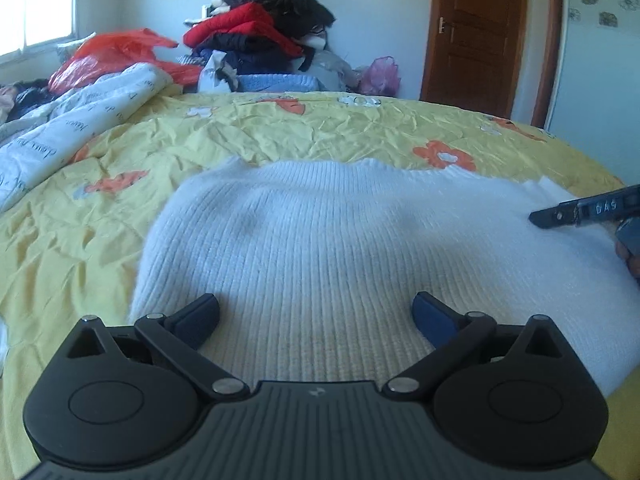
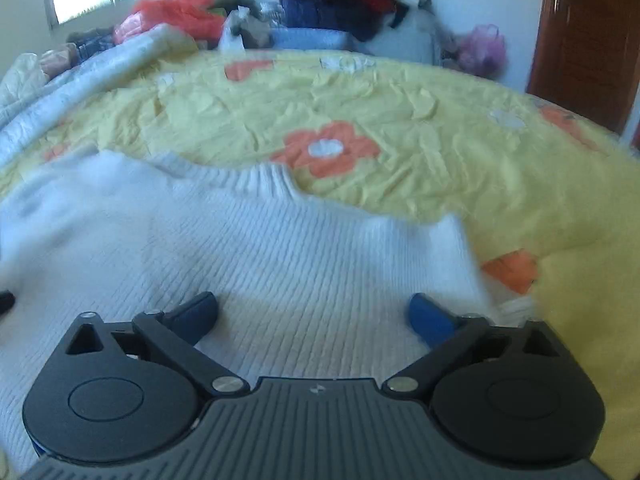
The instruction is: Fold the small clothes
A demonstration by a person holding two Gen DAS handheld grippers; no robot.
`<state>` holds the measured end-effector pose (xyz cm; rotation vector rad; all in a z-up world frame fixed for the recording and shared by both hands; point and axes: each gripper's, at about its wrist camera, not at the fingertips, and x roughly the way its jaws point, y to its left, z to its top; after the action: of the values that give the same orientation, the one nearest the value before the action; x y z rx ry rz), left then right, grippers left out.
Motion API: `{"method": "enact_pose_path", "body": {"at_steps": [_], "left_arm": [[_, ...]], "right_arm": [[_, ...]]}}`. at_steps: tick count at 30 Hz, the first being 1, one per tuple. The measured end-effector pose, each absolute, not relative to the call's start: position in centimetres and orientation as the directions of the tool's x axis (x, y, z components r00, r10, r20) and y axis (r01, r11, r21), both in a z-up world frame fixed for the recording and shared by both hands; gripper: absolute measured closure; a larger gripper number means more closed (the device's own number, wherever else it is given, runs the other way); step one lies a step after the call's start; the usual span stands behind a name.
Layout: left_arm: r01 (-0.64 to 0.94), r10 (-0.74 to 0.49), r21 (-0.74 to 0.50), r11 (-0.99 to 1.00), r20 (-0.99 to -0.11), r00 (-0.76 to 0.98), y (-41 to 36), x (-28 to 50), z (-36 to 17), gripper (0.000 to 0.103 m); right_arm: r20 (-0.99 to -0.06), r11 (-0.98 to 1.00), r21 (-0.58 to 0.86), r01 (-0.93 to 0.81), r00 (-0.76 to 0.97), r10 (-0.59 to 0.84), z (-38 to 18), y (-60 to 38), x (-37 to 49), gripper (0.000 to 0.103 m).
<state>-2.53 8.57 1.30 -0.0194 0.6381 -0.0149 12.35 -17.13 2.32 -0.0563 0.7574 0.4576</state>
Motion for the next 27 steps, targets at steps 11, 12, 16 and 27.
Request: {"method": "enact_pose_path", "body": {"at_steps": [11,12,16,27], "left_arm": [[-0.004,-0.014,-0.029,1.000,-0.596,0.803,8.5,-2.8,1.7,0.000],[-0.007,-0.011,-0.027,1.000,-0.597,0.802,8.5,-2.7,1.7,0.000],[-0.010,-0.005,-0.021,1.000,-0.595,0.804,8.5,-2.7,1.6,0.000],[-0.009,-0.004,-0.018,1.000,-0.592,0.806,8.4,-2.8,1.5,0.000]], "right_arm": [[-0.621,0.914,0.120,-0.387,0.689,0.373,4.8,-16.6,10.4,0.006],[-0.599,0.899,0.136,-0.416,0.688,0.409,5.4,-16.1,9.9,0.005],[-0.587,0.852,0.142,-0.504,0.650,0.482,6.2,-13.2,9.5,0.005],[-0.630,0.815,0.198,-0.545,0.566,0.532,2.2,-9.8,11.0,0.003]]}}
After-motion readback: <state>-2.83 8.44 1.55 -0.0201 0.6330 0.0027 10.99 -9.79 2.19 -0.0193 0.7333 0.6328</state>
